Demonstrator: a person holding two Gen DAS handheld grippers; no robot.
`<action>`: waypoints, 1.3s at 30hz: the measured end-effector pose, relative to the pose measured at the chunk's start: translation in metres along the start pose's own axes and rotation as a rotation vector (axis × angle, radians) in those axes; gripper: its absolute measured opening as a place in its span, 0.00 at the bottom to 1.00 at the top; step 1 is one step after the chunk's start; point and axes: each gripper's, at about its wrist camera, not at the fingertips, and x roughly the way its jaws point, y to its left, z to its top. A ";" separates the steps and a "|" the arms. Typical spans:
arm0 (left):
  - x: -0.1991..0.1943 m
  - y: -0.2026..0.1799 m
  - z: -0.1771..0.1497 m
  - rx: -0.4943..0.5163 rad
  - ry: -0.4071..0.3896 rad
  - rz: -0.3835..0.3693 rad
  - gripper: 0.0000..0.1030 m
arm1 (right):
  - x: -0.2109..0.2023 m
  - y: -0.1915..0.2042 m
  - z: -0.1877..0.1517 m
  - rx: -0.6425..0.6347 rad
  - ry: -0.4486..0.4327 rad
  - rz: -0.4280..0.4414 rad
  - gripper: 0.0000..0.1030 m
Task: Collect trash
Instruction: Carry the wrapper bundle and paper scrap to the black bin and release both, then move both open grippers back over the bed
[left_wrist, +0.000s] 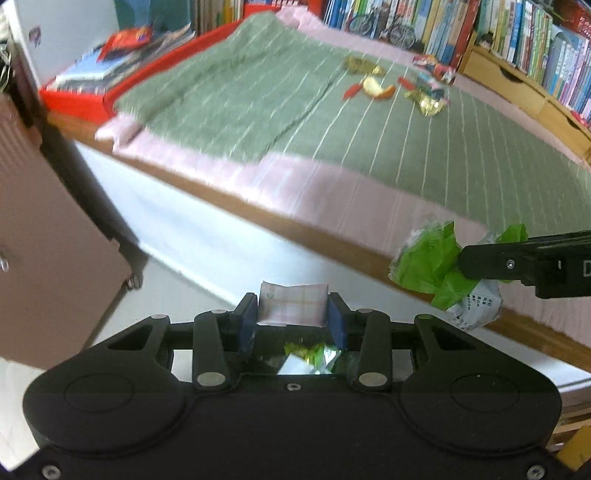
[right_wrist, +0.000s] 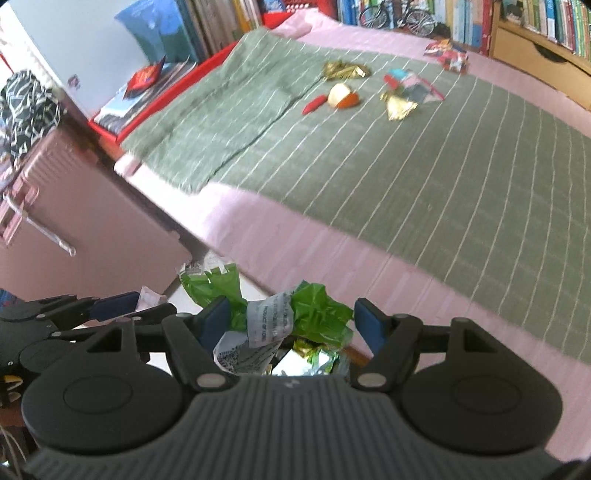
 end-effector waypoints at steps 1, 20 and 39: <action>0.003 0.001 -0.004 -0.004 0.010 -0.002 0.38 | 0.002 0.002 -0.003 -0.004 0.008 0.003 0.72; 0.049 0.018 -0.043 -0.072 0.130 0.006 0.38 | 0.058 0.022 -0.034 -0.149 0.139 0.025 0.72; 0.062 0.020 -0.048 -0.103 0.162 -0.001 0.50 | 0.071 0.020 -0.037 -0.160 0.165 0.033 0.82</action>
